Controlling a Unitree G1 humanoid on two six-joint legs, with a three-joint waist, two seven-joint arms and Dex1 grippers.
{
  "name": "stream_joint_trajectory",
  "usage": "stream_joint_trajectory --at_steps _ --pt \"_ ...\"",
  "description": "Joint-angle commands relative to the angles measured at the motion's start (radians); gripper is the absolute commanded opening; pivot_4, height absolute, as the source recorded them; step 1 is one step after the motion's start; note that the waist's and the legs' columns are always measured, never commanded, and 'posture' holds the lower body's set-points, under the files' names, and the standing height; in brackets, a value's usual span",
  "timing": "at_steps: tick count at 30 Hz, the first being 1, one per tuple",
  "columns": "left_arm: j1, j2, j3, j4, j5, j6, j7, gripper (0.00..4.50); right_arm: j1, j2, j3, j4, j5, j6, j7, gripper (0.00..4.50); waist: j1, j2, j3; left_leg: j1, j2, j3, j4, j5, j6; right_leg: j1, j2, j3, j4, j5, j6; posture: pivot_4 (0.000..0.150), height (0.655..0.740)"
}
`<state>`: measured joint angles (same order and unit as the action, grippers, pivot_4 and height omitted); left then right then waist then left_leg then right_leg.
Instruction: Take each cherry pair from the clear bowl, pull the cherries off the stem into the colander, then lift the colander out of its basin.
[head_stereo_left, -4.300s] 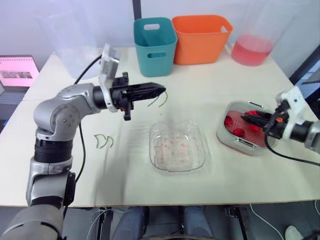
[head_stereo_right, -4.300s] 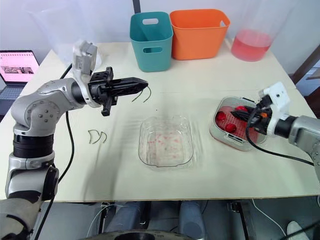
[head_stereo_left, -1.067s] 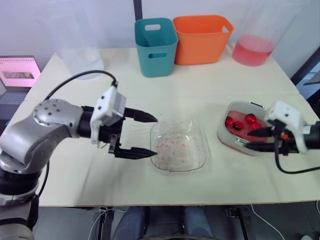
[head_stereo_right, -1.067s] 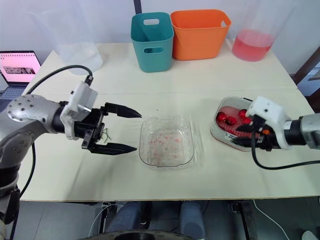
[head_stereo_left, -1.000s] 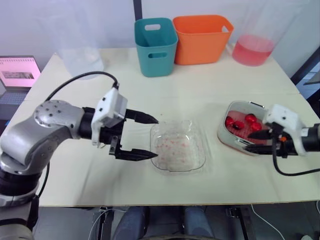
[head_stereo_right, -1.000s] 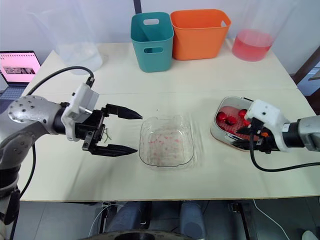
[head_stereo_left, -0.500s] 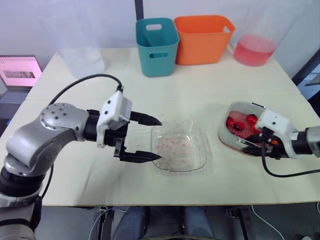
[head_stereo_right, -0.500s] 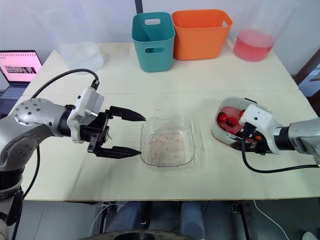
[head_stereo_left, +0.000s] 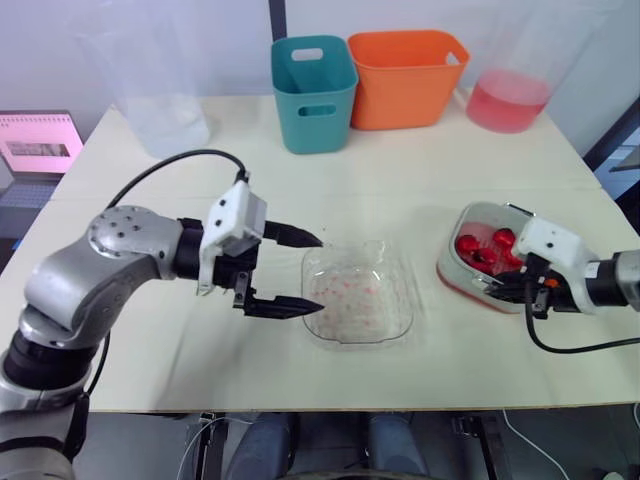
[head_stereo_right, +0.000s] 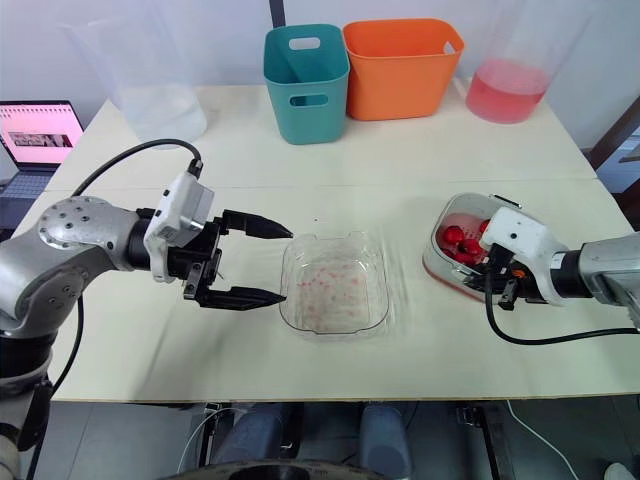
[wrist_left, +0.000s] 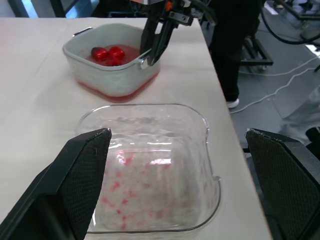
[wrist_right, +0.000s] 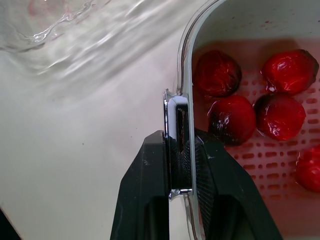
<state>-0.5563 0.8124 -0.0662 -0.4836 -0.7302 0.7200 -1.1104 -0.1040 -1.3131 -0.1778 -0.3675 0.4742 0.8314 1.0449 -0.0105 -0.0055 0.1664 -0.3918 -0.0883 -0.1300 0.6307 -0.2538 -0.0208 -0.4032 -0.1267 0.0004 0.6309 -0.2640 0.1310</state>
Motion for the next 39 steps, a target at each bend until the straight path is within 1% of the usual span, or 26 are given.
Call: stream_joint_trajectory --at_steps 1,7,15,21,30,39 --pt "-0.029 -0.004 0.005 0.02 0.015 -0.03 -0.013 4.5 -0.028 -0.039 -0.076 -0.024 -0.001 -0.007 0.024 0.21 0.0 0.0 0.0 0.0 0.0 0.0 0.0 0.0 0.0 0.0 0.0 0.0 0.0 0.0 0.0 0.15 0.74" --pt "-0.041 -0.018 0.009 0.058 0.034 -0.048 -0.021 4.5 -0.031 -0.081 -0.115 -0.036 -0.003 0.004 0.066 0.21 0.0 0.0 0.0 0.0 0.0 0.0 0.0 0.0 0.0 0.0 0.0 0.0 0.0 0.0 0.0 0.15 0.74" --pt "-0.048 -0.038 0.005 0.088 0.058 -0.071 -0.03 4.5 -0.03 -0.124 -0.166 -0.009 -0.023 -0.011 0.12 0.21 0.0 0.0 0.0 0.0 0.0 0.0 0.0 0.0 0.0 0.0 0.0 0.0 0.0 0.0 0.0 0.15 0.74" --pt "-0.042 -0.05 0.002 0.118 0.084 -0.094 -0.037 4.5 -0.057 -0.132 -0.207 -0.007 -0.003 0.018 0.144 0.21 0.0 0.0 0.0 0.0 0.0 0.0 0.0 0.0 0.0 0.0 0.0 0.0 0.0 0.0 0.0 0.15 0.74" --pt "-0.057 -0.064 0.003 0.159 0.11 -0.11 -0.053 4.5 -0.055 -0.151 -0.244 -0.023 0.003 0.033 0.172 0.21 0.0 0.0 0.0 0.0 0.0 0.0 0.0 0.0 0.0 0.0 0.0 0.0 0.0 0.0 0.0 0.15 0.74" --pt "-0.073 -0.071 0.002 0.205 0.14 -0.14 -0.07 4.5 -0.041 -0.149 -0.285 -0.063 0.024 0.089 0.209 0.21 0.0 0.0 0.0 0.0 0.0 0.0 0.0 0.0 0.0 0.0 0.0 0.0 0.0 0.0 0.0 0.15 0.74"
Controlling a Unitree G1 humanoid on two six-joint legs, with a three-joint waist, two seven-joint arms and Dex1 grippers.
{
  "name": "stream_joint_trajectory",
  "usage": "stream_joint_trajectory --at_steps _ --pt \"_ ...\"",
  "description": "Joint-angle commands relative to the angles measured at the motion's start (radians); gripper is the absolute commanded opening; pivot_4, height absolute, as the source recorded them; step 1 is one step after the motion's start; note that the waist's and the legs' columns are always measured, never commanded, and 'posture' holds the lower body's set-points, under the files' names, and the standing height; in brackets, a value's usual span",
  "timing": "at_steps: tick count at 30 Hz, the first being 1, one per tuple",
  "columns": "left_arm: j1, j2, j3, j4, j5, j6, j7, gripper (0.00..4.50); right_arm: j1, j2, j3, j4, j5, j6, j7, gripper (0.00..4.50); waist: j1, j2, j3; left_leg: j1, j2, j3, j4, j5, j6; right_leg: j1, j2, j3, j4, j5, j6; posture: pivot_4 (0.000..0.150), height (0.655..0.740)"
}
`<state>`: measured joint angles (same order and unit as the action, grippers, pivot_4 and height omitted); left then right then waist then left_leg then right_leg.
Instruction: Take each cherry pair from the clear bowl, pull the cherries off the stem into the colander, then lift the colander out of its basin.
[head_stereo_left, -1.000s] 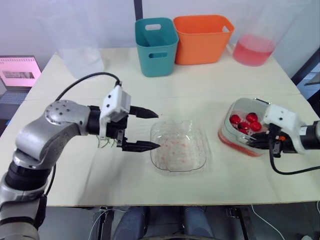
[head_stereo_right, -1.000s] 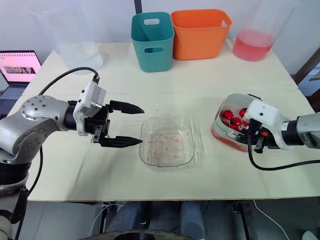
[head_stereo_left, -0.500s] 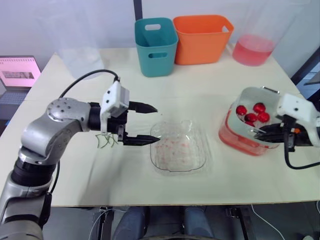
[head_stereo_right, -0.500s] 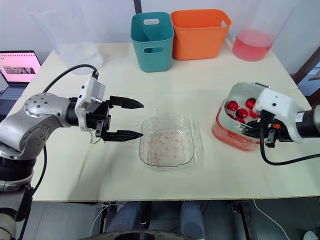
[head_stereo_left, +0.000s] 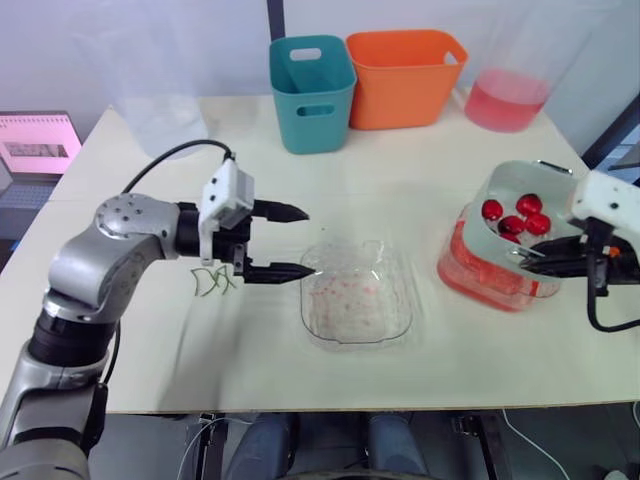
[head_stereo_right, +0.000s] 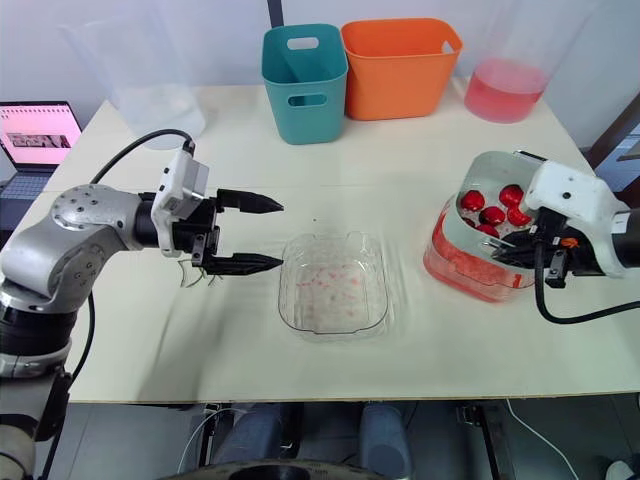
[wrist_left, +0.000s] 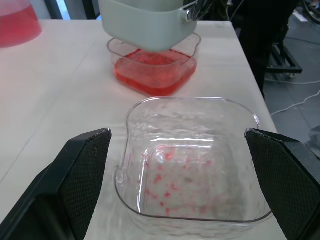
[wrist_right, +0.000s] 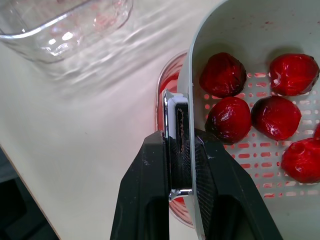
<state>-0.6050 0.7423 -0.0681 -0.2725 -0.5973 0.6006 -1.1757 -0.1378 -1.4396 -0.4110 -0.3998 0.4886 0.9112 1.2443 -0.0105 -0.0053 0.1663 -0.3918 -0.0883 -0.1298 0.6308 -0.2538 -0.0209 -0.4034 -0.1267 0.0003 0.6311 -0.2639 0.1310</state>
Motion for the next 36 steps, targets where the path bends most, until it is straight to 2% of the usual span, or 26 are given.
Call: stream_joint_trajectory --at_steps 1,36 --pt "-0.024 -0.002 0.004 -0.005 0.008 -0.023 -0.006 4.5 -0.006 -0.021 -0.053 -0.036 0.01 0.012 0.01 0.21 0.0 0.0 0.0 0.0 0.0 0.0 0.0 0.0 0.0 0.0 0.0 0.0 0.0 0.0 0.0 0.15 0.74" --pt "-0.008 -0.011 0.017 -0.007 0.018 -0.022 0.018 4.5 -0.01 0.011 0.001 -0.009 0.016 -0.02 -0.016 0.21 0.0 0.0 0.0 0.0 0.0 0.0 0.0 0.0 0.0 0.0 0.0 0.0 0.0 0.0 0.0 0.15 0.74"
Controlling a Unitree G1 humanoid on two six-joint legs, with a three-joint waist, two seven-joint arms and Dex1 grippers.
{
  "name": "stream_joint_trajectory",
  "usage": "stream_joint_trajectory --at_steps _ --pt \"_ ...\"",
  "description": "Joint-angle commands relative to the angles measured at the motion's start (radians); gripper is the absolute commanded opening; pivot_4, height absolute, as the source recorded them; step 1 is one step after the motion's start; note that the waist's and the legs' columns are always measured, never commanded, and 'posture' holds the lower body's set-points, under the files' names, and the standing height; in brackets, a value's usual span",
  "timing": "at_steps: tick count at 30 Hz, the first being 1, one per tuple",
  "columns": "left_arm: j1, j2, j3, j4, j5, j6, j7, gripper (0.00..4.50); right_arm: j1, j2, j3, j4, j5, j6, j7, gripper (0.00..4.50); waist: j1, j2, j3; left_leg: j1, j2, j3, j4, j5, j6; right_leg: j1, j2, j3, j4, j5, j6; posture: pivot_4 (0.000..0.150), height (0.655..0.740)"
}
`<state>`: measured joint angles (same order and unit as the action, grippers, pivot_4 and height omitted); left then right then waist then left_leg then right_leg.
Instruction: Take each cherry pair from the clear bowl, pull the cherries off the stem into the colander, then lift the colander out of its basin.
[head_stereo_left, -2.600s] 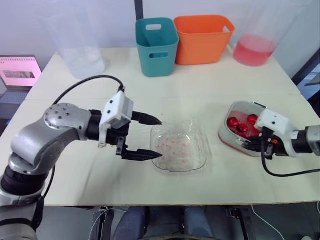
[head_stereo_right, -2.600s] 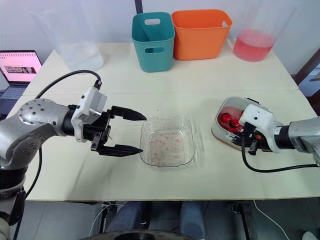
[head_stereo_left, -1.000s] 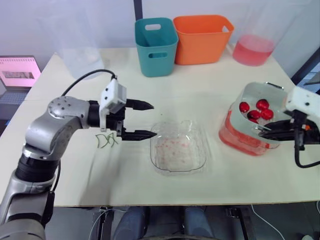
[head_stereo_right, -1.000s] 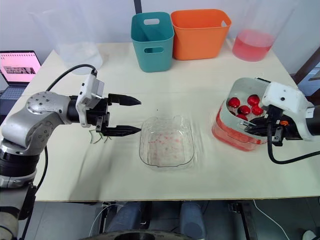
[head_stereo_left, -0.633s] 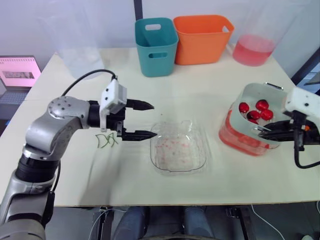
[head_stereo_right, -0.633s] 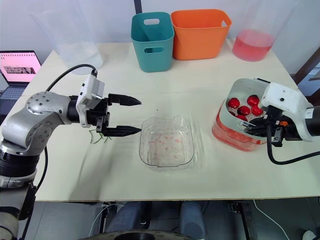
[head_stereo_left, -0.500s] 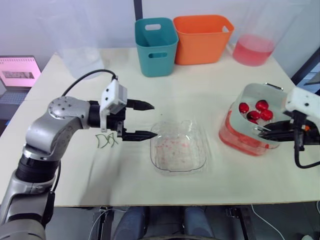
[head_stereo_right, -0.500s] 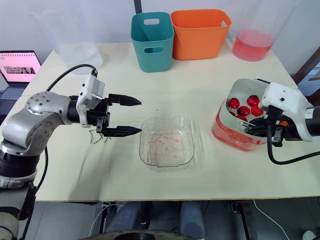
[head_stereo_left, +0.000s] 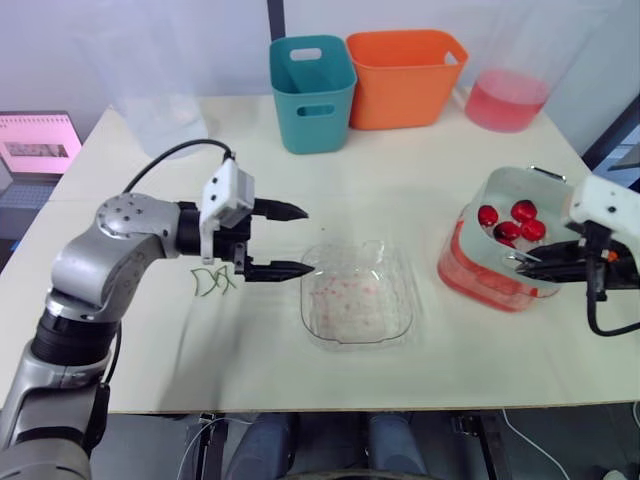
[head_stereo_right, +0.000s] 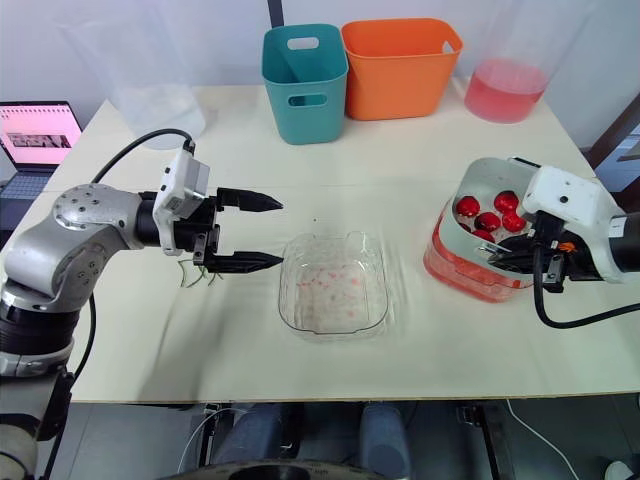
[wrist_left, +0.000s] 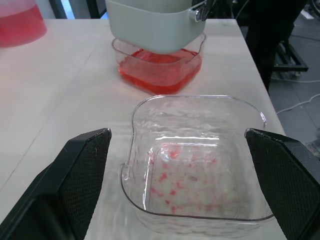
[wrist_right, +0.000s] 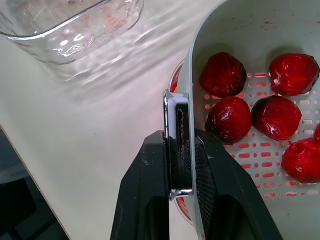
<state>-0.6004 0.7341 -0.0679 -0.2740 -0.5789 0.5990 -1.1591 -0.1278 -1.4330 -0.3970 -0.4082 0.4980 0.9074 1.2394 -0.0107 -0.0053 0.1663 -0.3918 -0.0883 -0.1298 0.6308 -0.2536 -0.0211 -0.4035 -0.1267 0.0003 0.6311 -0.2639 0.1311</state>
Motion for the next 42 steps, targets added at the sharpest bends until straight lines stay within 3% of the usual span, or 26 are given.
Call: stream_joint_trajectory --at_steps 1,14,17,20,24,29,35,42 --pt "-0.011 -0.003 0.016 -0.006 0.001 -0.021 0.003 4.5 -0.019 0.008 -0.011 -0.002 0.006 -0.018 -0.013 0.21 0.0 0.0 0.0 0.0 0.0 0.0 0.0 0.0 0.0 0.0 0.0 0.0 0.0 0.0 0.0 0.15 0.74" --pt "-0.001 -0.028 0.079 0.076 -0.002 -0.028 0.057 4.5 -0.07 0.004 0.003 0.032 0.011 -0.062 -0.015 0.21 -0.001 0.0 0.0 0.0 0.0 0.0 0.0 0.0 0.0 0.0 0.0 0.0 0.0 0.0 0.0 0.15 0.74" --pt "0.0 -0.027 0.11 0.089 -0.015 -0.023 0.071 4.5 -0.132 -0.01 0.008 0.071 0.029 -0.07 -0.008 0.21 -0.001 0.0 0.0 0.0 0.0 0.0 0.0 0.0 -0.001 0.0 0.0 0.0 0.0 0.0 0.0 0.15 0.74" --pt "0.003 -0.001 0.136 0.102 -0.004 -0.029 0.072 4.5 -0.306 0.0 0.085 0.12 0.068 -0.089 -0.021 0.21 -0.005 0.0 0.0 0.0 0.0 0.0 0.0 0.001 -0.002 -0.001 0.0 0.0 0.0 0.0 0.0 0.15 0.74" --pt "0.02 0.045 0.136 0.103 0.016 -0.041 0.055 4.5 -0.618 0.139 0.319 0.198 0.029 -0.126 -0.014 0.21 -0.013 0.0 0.0 0.001 0.001 0.001 0.0 0.001 -0.002 -0.001 0.0 0.001 0.001 0.0 0.0 0.15 0.74" --pt "0.049 0.058 0.15 0.067 -0.003 -0.024 0.072 4.5 -0.833 0.334 0.6 0.404 -0.191 -0.307 0.051 0.21 -0.009 0.0 0.0 0.0 0.0 0.001 0.0 0.002 -0.003 -0.002 0.001 0.001 0.001 0.0 0.0 0.15 0.74" --pt "0.08 0.066 0.157 0.057 0.036 -0.051 0.114 4.5 -0.927 0.52 0.774 0.641 -0.359 -0.485 0.133 0.21 -0.004 0.0 0.0 -0.002 0.0 0.0 0.0 0.003 -0.006 -0.004 0.0 0.001 0.001 0.0 0.0 0.15 0.74" --pt "0.134 0.075 0.178 -0.008 0.017 -0.033 0.136 4.5 -0.972 0.638 0.848 0.818 -0.469 -0.583 0.211 0.21 -0.009 0.0 0.0 -0.003 0.0 -0.002 0.0 0.004 -0.007 -0.006 0.001 0.001 0.002 0.0 0.0 0.15 0.74"
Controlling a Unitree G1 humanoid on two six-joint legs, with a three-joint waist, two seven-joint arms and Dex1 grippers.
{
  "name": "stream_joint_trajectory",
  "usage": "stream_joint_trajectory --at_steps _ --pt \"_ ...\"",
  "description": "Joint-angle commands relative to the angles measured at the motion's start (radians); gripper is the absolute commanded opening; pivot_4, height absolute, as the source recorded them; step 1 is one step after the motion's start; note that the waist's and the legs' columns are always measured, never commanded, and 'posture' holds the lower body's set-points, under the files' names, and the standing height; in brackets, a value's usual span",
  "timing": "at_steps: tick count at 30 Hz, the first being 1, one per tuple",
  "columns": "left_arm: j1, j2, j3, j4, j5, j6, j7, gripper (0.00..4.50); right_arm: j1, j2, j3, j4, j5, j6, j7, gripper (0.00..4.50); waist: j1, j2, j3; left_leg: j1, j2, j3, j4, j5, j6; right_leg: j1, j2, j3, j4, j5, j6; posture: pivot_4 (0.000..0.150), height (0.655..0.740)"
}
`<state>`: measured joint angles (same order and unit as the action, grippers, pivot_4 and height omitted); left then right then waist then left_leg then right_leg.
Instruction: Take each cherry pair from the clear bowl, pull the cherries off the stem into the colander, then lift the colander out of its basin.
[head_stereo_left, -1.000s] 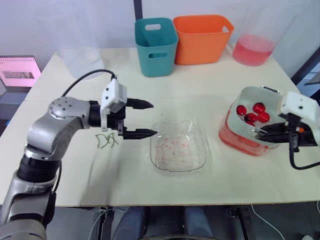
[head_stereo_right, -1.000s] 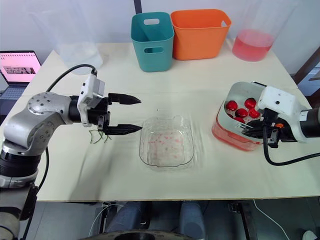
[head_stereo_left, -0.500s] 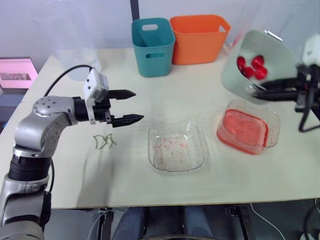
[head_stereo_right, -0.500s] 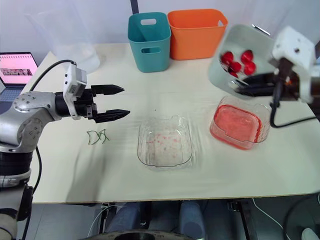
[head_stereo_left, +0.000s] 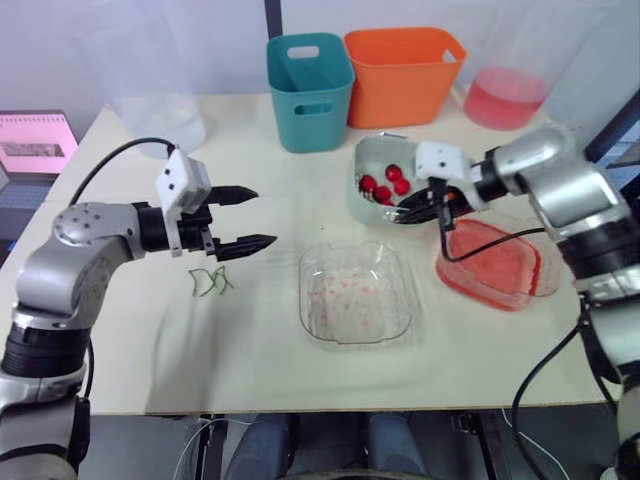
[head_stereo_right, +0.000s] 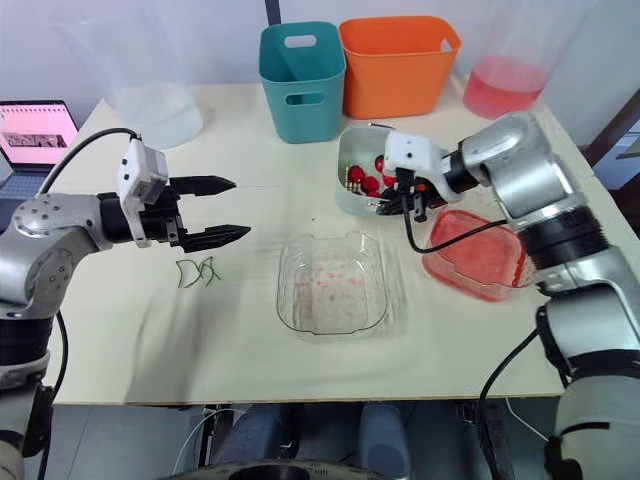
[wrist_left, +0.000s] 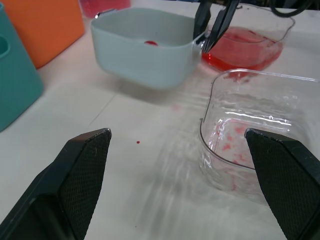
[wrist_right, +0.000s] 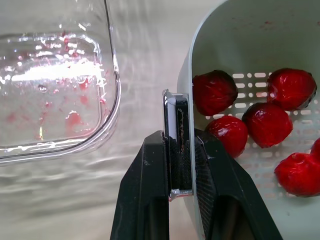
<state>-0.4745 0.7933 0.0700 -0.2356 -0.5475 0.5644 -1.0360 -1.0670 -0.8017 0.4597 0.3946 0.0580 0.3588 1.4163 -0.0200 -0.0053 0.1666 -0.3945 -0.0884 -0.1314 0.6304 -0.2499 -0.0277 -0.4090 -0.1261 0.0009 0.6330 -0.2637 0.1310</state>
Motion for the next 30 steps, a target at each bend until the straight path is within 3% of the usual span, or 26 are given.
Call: stream_joint_trajectory --at_steps 1,7,15,18,23,30 --pt "0.013 0.016 0.044 -0.054 -0.019 0.006 0.017 4.5 -0.034 0.014 -0.01 0.022 -0.034 -0.035 0.043 0.21 0.0 0.0 0.0 0.0 0.0 0.0 0.0 0.0 0.0 0.0 0.0 0.0 0.0 0.0 0.0 0.15 0.74" --pt "0.043 0.011 0.058 -0.085 -0.033 0.021 0.042 4.5 -0.037 0.068 -0.012 0.094 -0.085 -0.069 0.053 0.21 0.0 0.0 0.0 0.0 0.0 -0.001 0.0 0.0 0.0 0.0 0.0 0.0 0.001 0.0 0.0 0.15 0.74" --pt "0.037 0.026 0.076 -0.032 -0.028 0.0 0.033 4.5 -0.03 0.046 -0.074 0.087 -0.102 -0.073 0.031 4.05 0.001 0.0 0.0 0.0 0.0 -0.001 0.0 0.0 -0.001 0.0 0.0 0.0 0.001 0.0 0.0 0.15 0.74" --pt "0.017 0.038 0.105 0.013 -0.028 -0.011 0.039 4.5 -0.02 0.003 -0.165 0.035 -0.058 -0.013 -0.003 4.05 0.004 0.0 0.0 0.0 0.0 -0.001 0.0 0.0 -0.001 0.0 0.0 0.0 0.001 0.0 0.0 0.15 0.74" --pt "0.016 0.052 0.194 0.062 -0.067 0.039 0.08 4.5 0.109 -0.024 -0.443 -0.148 0.103 0.125 -0.148 4.05 0.006 0.0 0.0 0.0 0.0 -0.002 0.0 0.0 -0.001 0.0 0.0 0.0 0.001 0.0 0.0 0.15 0.74" --pt "0.257 -0.009 0.336 -0.068 -0.138 0.133 0.202 4.5 0.596 0.0 -0.977 -0.602 0.381 0.489 -0.366 4.28 0.011 0.0 0.0 0.0 0.0 -0.002 -0.001 0.0 0.0 0.001 0.0 0.0 0.001 0.0 0.0 0.15 0.74"
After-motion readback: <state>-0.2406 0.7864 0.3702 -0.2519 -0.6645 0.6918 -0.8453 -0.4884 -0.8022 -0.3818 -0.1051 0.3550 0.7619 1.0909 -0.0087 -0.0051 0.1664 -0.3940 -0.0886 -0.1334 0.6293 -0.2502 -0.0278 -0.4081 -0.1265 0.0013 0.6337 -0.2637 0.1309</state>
